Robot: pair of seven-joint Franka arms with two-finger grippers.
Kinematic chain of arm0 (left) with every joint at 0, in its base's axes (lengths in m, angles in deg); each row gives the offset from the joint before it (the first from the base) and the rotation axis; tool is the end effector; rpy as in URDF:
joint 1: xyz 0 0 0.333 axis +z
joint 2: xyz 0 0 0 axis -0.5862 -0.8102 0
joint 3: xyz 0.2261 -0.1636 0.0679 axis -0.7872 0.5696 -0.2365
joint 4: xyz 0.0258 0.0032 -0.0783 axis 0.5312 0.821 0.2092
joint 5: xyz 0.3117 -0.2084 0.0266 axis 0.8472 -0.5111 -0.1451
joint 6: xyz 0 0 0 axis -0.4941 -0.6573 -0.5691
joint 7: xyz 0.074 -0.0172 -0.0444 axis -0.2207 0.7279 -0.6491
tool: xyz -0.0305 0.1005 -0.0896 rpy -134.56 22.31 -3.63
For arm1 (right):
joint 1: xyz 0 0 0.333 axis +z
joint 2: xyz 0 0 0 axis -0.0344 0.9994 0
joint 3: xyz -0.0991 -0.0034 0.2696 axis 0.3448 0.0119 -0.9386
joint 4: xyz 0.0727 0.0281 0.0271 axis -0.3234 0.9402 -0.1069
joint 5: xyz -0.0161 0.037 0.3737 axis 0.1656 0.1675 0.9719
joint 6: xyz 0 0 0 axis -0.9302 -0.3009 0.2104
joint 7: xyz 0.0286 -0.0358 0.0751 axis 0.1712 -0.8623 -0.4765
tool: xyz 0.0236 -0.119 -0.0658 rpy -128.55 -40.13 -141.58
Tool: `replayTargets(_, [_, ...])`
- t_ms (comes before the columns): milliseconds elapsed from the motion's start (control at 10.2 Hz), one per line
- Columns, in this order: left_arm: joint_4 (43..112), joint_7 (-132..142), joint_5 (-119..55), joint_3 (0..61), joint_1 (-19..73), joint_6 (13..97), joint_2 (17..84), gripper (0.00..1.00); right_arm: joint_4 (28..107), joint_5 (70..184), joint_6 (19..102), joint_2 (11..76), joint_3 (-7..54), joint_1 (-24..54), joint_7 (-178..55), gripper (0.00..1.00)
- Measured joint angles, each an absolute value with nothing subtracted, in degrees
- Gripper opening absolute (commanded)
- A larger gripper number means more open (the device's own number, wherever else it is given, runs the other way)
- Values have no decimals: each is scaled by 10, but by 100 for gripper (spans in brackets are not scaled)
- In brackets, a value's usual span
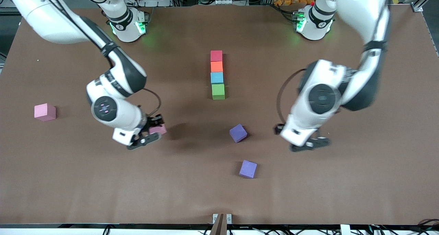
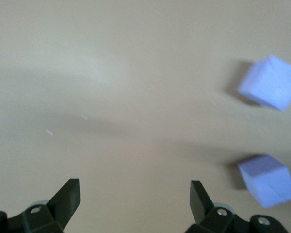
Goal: Arrange blocks into number 1
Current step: 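Retract the left arm while the right gripper carries the pink cube to the column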
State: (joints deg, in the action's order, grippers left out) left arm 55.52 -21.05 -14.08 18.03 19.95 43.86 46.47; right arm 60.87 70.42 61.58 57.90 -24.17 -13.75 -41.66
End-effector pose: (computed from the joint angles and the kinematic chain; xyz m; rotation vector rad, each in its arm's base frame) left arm 0.6356 -0.2218 0.3680 -3.0310 -0.2458 -0.0307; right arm 0.5898 0.2599 0.2676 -2.9959 -0.5091 0.1587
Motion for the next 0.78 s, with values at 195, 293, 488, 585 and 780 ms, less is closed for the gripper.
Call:
replayTargets(195, [554,-171,-137,182,242,439,505,100,595,707,619,579,-241,-81,-342,0])
replayTargets(293, [555,-165,-137,182,254,438,527,100,590,708,629,579,-237,-46,-301,0])
replayTargets(488, [556,-165,-136,183,263,433,568,100,589,708,657,581,-218,18,-230,0])
replayTargets(585, [556,-165,-136,183,265,425,584,100,589,708,667,582,-208,41,-206,0])
replayTargets(780, [557,-165,-138,183,282,408,613,100,588,708,687,585,-169,97,-187,0])
